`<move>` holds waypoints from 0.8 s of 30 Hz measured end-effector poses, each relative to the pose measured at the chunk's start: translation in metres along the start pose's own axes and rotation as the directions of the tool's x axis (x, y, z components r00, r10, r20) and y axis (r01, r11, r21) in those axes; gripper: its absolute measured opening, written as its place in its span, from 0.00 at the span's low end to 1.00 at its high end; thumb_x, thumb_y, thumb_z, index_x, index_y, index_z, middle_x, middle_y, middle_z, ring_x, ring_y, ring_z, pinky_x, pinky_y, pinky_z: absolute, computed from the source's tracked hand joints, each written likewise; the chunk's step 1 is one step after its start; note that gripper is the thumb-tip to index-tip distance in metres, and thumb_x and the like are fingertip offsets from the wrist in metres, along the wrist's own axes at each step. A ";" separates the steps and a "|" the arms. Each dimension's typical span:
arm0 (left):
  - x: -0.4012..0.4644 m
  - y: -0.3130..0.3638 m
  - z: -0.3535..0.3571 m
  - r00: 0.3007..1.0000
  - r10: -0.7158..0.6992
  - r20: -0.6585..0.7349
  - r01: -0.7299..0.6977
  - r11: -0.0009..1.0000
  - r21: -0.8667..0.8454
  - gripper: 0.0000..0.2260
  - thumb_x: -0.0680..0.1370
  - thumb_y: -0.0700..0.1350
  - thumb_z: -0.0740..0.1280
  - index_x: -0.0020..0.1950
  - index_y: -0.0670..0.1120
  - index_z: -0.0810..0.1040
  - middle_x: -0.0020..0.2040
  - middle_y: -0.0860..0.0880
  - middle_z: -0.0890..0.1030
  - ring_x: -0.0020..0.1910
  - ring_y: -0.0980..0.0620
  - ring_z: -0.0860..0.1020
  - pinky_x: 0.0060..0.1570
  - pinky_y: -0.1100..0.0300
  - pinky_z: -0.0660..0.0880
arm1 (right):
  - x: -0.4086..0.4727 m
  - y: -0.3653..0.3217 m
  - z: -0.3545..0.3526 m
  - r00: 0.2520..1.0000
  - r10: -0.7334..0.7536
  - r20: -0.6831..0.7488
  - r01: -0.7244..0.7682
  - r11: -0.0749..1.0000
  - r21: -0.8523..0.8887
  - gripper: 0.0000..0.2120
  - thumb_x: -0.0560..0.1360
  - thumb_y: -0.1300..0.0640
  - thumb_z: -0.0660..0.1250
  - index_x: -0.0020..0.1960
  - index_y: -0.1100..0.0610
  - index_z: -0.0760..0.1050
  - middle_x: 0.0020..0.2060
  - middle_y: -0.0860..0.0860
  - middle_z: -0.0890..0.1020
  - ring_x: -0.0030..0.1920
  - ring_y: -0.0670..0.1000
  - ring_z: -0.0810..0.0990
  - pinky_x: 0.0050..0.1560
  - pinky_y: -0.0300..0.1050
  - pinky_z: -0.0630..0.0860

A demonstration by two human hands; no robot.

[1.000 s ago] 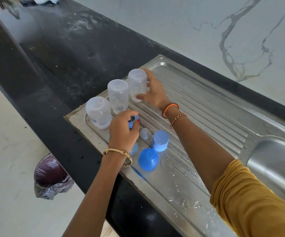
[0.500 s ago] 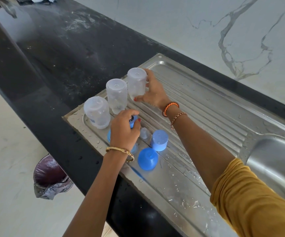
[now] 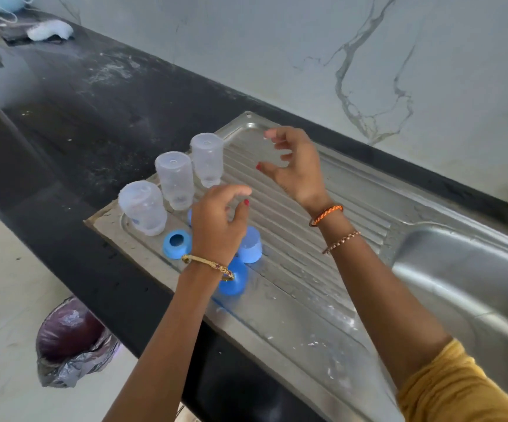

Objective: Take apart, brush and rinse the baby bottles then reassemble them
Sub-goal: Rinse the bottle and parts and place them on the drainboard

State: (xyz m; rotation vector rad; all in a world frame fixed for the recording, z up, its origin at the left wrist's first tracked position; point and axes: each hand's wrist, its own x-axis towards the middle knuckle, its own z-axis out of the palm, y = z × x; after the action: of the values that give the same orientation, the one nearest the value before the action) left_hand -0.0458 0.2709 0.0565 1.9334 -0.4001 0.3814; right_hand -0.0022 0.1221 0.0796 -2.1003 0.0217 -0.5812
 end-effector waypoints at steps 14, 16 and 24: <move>-0.144 0.090 0.181 0.770 -0.096 0.630 0.272 0.943 -0.190 0.08 0.67 0.26 0.69 0.42 0.35 0.82 0.31 0.50 0.77 0.27 0.68 0.74 0.33 0.76 0.68 | -0.236 0.092 -0.213 0.822 0.402 -0.404 -0.537 0.784 -0.312 0.14 0.66 0.68 0.70 0.31 0.53 0.69 0.28 0.49 0.74 0.35 0.50 0.73 0.34 0.34 0.63; -0.161 0.088 0.199 0.747 -0.104 0.656 0.245 0.961 -0.127 0.08 0.67 0.28 0.69 0.42 0.36 0.83 0.36 0.43 0.82 0.28 0.69 0.74 0.34 0.77 0.68 | -0.260 0.111 -0.225 0.788 0.514 -0.340 -0.611 0.719 -0.331 0.15 0.66 0.68 0.69 0.31 0.51 0.70 0.29 0.49 0.75 0.36 0.50 0.75 0.34 0.35 0.63; -0.168 0.078 0.255 0.460 -0.323 0.827 0.034 0.937 0.347 0.21 0.76 0.36 0.64 0.69 0.43 0.70 0.70 0.43 0.69 0.68 0.47 0.68 0.64 0.63 0.61 | -0.282 0.170 -0.242 0.503 0.805 0.314 -0.545 0.577 -0.608 0.34 0.73 0.55 0.70 0.74 0.55 0.59 0.72 0.54 0.63 0.72 0.54 0.62 0.67 0.40 0.58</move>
State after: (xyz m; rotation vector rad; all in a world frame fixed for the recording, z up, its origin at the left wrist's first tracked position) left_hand -0.2096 0.0236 -0.0493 2.3187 -0.8245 -0.8387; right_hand -0.3172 -0.0991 -0.0556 -2.3518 0.7123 0.6420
